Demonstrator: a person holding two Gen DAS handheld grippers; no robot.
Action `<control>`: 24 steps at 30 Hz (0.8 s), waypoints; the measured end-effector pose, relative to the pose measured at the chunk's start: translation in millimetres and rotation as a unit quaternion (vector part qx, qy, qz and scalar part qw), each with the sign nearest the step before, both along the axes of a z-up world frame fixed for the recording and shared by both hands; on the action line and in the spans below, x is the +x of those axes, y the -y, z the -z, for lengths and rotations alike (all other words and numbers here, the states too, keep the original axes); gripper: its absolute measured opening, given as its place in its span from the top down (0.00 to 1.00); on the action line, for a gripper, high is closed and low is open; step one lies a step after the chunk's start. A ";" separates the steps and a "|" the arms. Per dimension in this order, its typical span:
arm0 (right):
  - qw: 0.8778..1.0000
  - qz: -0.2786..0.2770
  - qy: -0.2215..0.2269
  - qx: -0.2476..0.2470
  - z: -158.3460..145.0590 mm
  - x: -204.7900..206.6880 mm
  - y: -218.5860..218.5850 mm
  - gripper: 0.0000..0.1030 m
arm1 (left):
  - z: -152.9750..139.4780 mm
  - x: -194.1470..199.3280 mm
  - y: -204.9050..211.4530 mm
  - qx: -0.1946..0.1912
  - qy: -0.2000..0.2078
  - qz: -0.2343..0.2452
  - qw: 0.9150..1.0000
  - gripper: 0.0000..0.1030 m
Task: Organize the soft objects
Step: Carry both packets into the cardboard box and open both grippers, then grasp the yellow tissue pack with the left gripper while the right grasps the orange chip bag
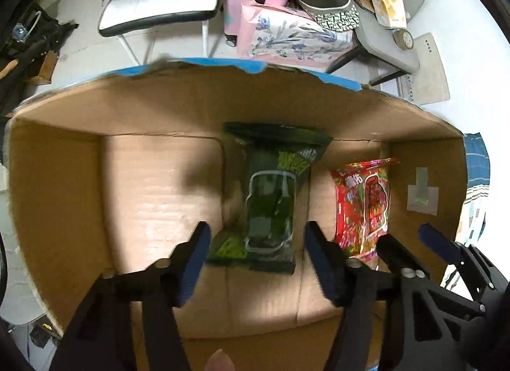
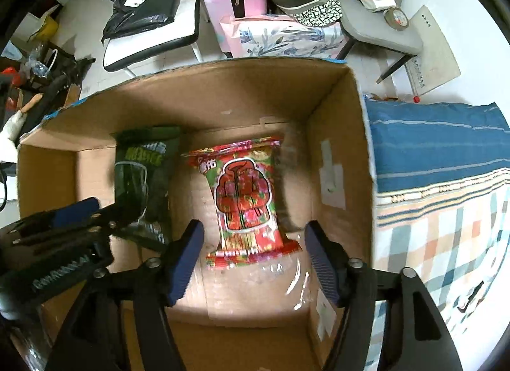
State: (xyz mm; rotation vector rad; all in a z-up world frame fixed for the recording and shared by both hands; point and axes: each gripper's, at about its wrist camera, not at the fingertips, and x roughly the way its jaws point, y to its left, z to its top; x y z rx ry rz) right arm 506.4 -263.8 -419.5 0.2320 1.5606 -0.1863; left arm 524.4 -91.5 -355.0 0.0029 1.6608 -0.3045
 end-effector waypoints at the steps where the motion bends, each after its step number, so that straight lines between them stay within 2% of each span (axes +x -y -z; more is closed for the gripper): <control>1: 1.000 0.000 0.001 -0.001 -5.1 -4.4 0.0 0.27 | -4.5 -2.3 -3.1 0.000 0.005 -0.001 1.000 0.28; 2: 1.000 -0.001 0.003 -0.001 -10.0 -8.2 -1.0 0.24 | -10.2 -5.9 -7.4 -0.001 0.011 -0.004 1.000 0.24; 3: 1.000 -0.004 0.006 0.001 -15.2 -14.0 -2.6 0.16 | -14.3 -9.2 -10.9 -0.003 0.014 -0.005 1.000 0.16; 4: 1.000 -0.007 0.007 0.000 -19.0 -18.0 -5.6 0.10 | -18.2 -13.1 -13.8 -0.005 0.017 -0.006 1.000 0.12; 7: 1.000 -0.018 0.017 0.002 -30.8 -35.3 -15.2 0.02 | -30.1 -28.3 -18.4 0.000 0.035 0.001 0.999 0.10; 14: 0.999 -0.032 0.039 -0.007 -50.9 -81.2 -37.8 0.01 | -57.5 -74.1 -33.9 0.013 0.078 0.002 0.997 0.10; 24: 0.995 -0.036 0.097 -0.013 -112.9 -140.6 -52.7 0.01 | -114.5 -136.2 -57.3 0.026 0.157 -0.028 0.987 0.10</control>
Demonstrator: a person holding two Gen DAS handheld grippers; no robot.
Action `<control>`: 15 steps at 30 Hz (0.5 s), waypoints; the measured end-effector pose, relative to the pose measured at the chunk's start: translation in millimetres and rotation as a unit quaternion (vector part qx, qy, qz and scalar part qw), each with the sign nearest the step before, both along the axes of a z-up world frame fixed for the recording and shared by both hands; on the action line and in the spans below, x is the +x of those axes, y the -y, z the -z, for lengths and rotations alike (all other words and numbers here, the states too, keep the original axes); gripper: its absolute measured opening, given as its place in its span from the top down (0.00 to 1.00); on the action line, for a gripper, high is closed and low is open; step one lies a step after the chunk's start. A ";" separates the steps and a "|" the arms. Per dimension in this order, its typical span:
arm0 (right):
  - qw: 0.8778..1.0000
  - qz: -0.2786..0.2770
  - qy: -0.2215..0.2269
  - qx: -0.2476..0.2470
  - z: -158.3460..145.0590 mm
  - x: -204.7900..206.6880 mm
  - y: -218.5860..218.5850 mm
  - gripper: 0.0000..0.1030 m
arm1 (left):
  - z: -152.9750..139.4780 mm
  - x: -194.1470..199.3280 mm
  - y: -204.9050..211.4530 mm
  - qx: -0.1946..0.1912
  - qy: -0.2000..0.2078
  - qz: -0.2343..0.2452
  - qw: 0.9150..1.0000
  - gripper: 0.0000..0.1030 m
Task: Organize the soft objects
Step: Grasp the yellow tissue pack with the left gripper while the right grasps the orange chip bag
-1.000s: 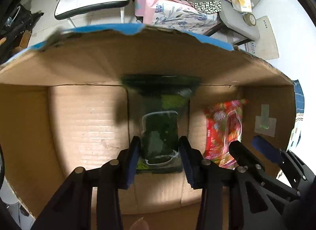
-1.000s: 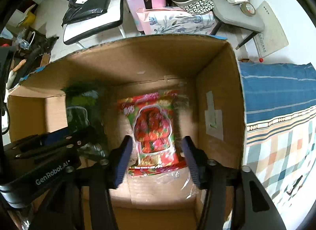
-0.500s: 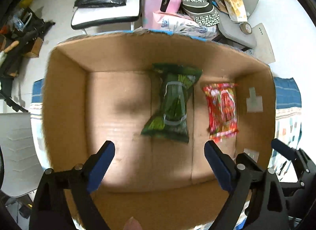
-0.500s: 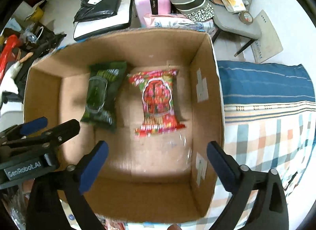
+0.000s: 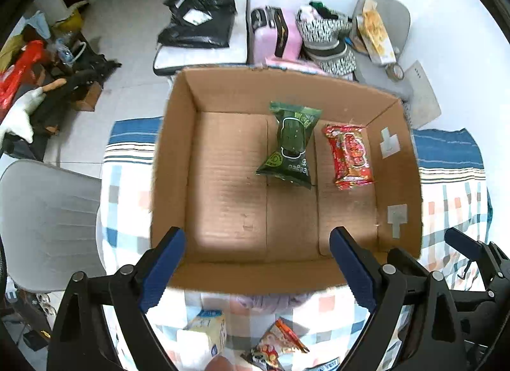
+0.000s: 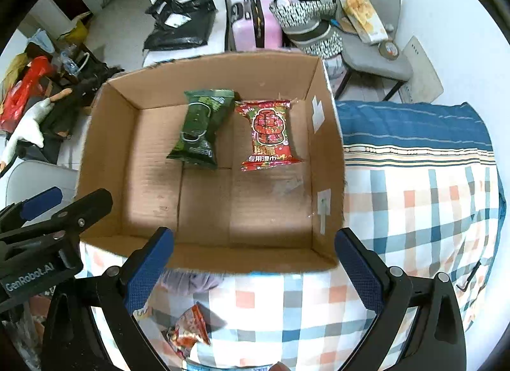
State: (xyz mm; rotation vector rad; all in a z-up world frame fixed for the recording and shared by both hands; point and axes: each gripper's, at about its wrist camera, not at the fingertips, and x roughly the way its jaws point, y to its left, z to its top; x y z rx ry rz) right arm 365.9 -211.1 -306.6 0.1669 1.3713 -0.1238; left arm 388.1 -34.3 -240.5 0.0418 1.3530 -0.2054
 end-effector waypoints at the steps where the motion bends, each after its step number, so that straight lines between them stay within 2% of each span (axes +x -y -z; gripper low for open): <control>1: 1.000 -0.002 0.009 0.003 -7.8 -7.0 -1.0 0.01 | -6.1 -4.6 0.0 0.000 0.007 -0.001 1.000 0.10; 9: 0.999 -0.016 0.038 0.031 -48.5 -49.9 -8.4 0.01 | -54.7 -51.7 -10.1 0.000 0.053 -0.019 0.998 0.10; 11: 0.998 -0.021 0.029 0.047 -48.2 -69.1 -10.8 0.01 | -59.7 -65.8 -16.1 -0.005 0.057 -0.026 0.998 0.09; 13: 0.998 -0.026 0.016 0.062 -41.3 -83.8 -13.4 0.01 | -59.8 -79.6 -23.2 -0.011 0.057 -0.034 0.998 0.00; 15: 0.997 -0.029 -0.002 0.078 -27.8 -99.2 -17.1 0.01 | -55.1 -96.2 -33.3 -0.014 0.054 -0.044 0.997 0.00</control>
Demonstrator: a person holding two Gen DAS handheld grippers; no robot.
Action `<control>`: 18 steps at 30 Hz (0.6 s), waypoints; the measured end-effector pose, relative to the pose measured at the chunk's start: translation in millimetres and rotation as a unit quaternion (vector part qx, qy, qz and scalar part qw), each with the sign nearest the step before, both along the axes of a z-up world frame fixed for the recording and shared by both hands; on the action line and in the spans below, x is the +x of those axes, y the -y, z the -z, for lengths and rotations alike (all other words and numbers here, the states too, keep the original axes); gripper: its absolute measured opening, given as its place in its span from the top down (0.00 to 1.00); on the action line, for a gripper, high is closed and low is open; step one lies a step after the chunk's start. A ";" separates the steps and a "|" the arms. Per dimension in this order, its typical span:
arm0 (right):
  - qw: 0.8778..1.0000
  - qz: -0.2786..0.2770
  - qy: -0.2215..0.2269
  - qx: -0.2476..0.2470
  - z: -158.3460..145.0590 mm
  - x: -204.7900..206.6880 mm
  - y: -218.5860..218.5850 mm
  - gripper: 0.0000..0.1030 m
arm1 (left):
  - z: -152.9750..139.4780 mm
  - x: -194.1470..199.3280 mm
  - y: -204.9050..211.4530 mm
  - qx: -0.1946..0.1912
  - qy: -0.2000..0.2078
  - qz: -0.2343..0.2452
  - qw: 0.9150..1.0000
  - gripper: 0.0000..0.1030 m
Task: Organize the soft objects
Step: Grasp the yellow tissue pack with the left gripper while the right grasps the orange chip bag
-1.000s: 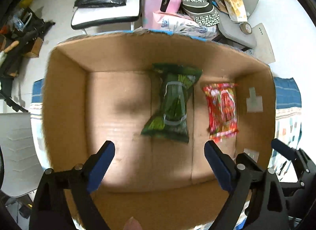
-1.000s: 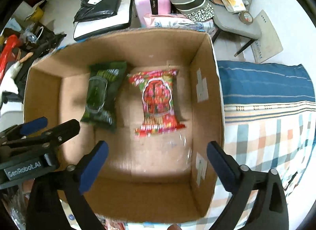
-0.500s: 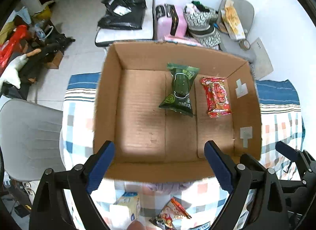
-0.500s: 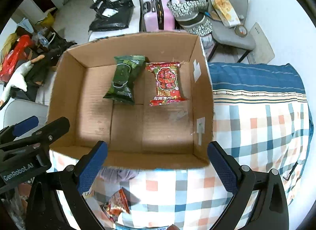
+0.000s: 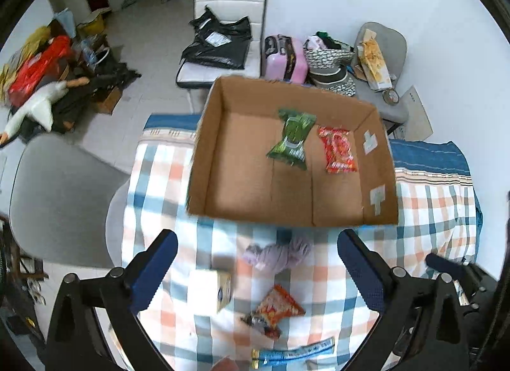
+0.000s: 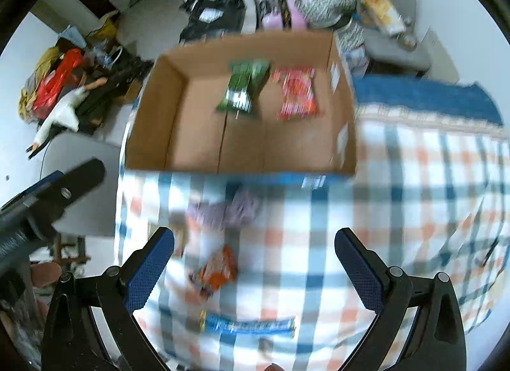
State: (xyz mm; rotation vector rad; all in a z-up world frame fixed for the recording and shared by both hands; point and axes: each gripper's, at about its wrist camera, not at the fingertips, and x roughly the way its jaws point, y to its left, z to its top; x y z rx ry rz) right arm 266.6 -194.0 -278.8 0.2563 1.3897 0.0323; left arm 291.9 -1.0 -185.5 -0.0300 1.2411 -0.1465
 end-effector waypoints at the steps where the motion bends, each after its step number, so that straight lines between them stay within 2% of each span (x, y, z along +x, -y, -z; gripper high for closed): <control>1: 1.000 -0.004 -0.015 0.007 10.6 -7.2 -2.3 0.01 | 4.4 -7.6 -3.5 -0.001 -0.004 -0.005 1.000 0.00; 6: 0.996 -0.018 -0.077 0.036 68.9 -28.8 -16.5 0.01 | 39.0 -48.5 -33.3 0.016 -0.026 -0.058 0.998 0.00; 12: 0.992 -0.005 -0.112 0.063 117.3 -38.7 -25.2 0.01 | 100.2 -70.8 -62.9 0.022 -0.097 -0.110 0.989 0.00; 18: 0.983 0.023 -0.138 0.117 152.0 -41.8 -39.0 0.01 | 144.1 -71.6 -62.8 0.030 -0.134 -0.106 0.985 0.00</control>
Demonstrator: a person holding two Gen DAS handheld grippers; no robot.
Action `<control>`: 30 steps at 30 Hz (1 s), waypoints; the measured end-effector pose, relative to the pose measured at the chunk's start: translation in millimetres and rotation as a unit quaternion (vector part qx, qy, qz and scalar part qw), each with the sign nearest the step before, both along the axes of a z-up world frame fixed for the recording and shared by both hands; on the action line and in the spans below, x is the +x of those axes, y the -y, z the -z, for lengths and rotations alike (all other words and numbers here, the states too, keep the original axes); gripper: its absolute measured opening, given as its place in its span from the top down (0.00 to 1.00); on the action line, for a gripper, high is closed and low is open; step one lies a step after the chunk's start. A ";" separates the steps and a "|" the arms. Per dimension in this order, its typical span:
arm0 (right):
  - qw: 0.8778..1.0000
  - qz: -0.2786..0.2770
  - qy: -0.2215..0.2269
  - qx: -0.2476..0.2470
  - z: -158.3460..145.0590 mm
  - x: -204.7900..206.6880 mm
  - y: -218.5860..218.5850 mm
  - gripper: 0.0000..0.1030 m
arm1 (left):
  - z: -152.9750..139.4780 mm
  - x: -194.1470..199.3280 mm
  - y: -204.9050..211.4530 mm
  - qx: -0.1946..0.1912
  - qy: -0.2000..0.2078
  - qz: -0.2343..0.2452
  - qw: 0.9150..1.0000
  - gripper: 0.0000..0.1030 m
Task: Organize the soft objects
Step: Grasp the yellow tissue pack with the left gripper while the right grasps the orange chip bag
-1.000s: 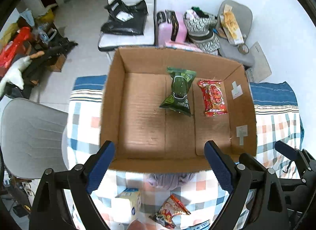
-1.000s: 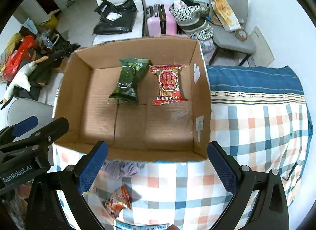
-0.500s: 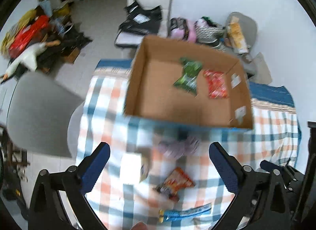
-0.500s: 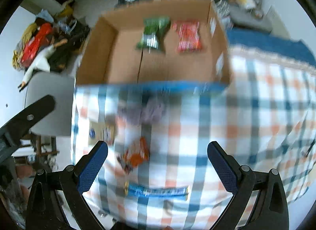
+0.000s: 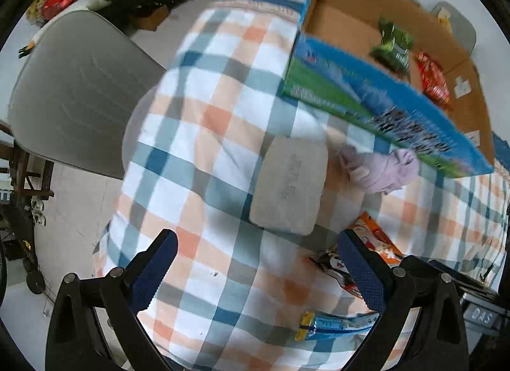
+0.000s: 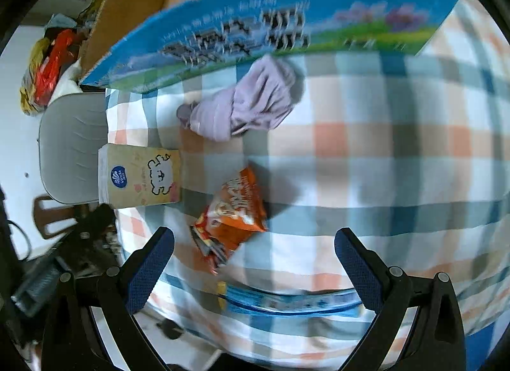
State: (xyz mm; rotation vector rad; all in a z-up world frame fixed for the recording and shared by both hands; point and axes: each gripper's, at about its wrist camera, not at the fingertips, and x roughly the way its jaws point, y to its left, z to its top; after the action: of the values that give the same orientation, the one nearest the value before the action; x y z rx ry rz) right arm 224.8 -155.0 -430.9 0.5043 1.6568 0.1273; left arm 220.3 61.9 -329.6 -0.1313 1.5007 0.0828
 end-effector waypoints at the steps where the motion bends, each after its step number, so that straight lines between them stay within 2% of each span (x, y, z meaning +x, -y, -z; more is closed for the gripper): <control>1: 1.000 0.006 -0.003 0.006 5.1 1.0 -3.4 0.01 | 7.1 3.1 1.2 -0.001 -0.006 0.001 1.000 0.00; 6: 0.999 0.028 -0.024 0.022 28.0 3.4 -12.7 0.01 | 29.8 18.2 -1.7 -0.002 0.001 0.010 1.000 0.02; 7: 0.998 0.035 -0.032 0.029 34.6 3.2 -14.2 0.03 | 33.2 20.4 -3.2 -0.004 0.004 0.010 1.000 0.11; 8: 0.998 0.038 -0.039 0.032 38.7 4.0 -15.9 0.04 | 37.0 23.6 -4.4 -0.012 0.004 0.010 1.000 0.15; 9: 0.998 0.041 -0.046 0.035 43.7 3.8 -18.0 0.12 | 40.4 25.4 -5.6 -0.022 0.003 0.010 1.000 0.29; 10: 0.997 0.041 -0.056 0.041 49.6 3.3 -20.7 0.29 | 43.0 26.8 -6.8 -0.032 0.000 0.009 0.999 0.43; 12: 0.996 0.037 -0.067 0.045 55.3 2.2 -24.0 0.46 | 45.9 29.2 -7.3 -0.049 -0.007 0.012 0.999 0.51; 16: 0.997 0.028 -0.061 0.028 49.0 -1.7 -19.4 0.52 | 37.1 29.6 -2.4 -0.068 -0.016 0.028 0.997 0.59; 18: 0.998 0.021 -0.055 0.018 41.7 -5.4 -8.7 0.53 | 29.4 25.7 1.0 -0.097 -0.024 0.037 0.994 0.59; 22: 0.998 0.025 -0.057 -0.010 32.8 -15.1 25.3 0.53 | 21.7 13.9 14.2 -0.158 -0.057 0.071 0.983 0.59; 24: 0.997 0.030 -0.068 -0.014 37.0 -20.2 42.8 0.52 | 25.3 10.1 26.0 -0.170 -0.073 0.093 0.978 0.58; 26: 0.995 0.054 -0.071 -0.034 40.2 -23.5 62.4 0.49 | 35.0 12.8 35.3 -0.159 -0.086 0.094 0.979 0.56; 27: 0.995 0.067 -0.063 -0.039 39.7 -25.0 68.3 0.41 | 42.5 12.6 38.2 -0.151 -0.092 0.086 0.980 0.55; 28: 0.995 0.082 -0.053 -0.035 37.9 -26.8 73.6 0.27 | 47.9 15.2 36.6 -0.150 -0.096 0.073 0.981 0.52; 30: 0.993 0.106 -0.044 -0.019 32.8 -30.2 78.2 0.15 | 53.8 18.9 24.8 -0.159 -0.100 0.028 0.982 0.49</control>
State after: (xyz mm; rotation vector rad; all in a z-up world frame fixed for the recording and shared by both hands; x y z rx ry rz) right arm 194.7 -233.1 -463.7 0.6613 1.6776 -0.0826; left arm 239.3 37.1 -383.4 -0.3462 1.7089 -0.1967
